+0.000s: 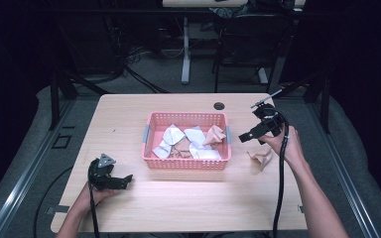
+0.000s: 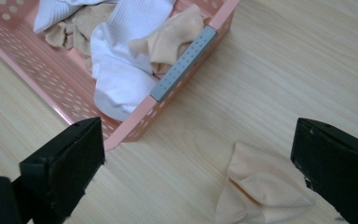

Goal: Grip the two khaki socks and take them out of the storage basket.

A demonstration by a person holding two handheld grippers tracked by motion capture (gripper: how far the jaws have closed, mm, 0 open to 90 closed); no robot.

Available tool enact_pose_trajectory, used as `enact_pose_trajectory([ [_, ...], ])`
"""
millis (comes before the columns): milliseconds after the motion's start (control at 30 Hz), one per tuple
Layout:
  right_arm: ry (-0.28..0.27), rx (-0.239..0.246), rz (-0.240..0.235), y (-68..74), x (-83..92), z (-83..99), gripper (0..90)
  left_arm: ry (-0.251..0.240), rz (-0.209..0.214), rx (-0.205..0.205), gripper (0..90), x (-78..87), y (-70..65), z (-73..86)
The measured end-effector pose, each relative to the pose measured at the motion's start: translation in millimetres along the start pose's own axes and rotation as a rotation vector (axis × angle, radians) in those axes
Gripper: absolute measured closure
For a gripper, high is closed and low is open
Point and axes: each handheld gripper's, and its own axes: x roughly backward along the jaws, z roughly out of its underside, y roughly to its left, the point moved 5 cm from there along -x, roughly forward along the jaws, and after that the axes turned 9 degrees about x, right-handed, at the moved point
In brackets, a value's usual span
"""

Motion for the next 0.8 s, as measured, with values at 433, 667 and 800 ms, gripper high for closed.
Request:
enact_pose_trajectory([
  [433, -0.014, 0.068, -0.006, 20.3, 2.1, -28.7, 0.6, 0.0, -0.001, 0.001, 0.0, 0.1, -0.1, 0.1],
  [667, -0.018, 0.089, -0.008, 27.9, -2.1, -38.1, 0.7, 0.0, -0.001, 0.001, 0.1, 0.1, -0.1, 0.1],
  [800, -0.018, 0.099, -0.012, 30.8, -3.9, -42.3, 1.0, 0.0, -0.001, 0.001, 0.1, 0.1, -0.1, 0.1],
])
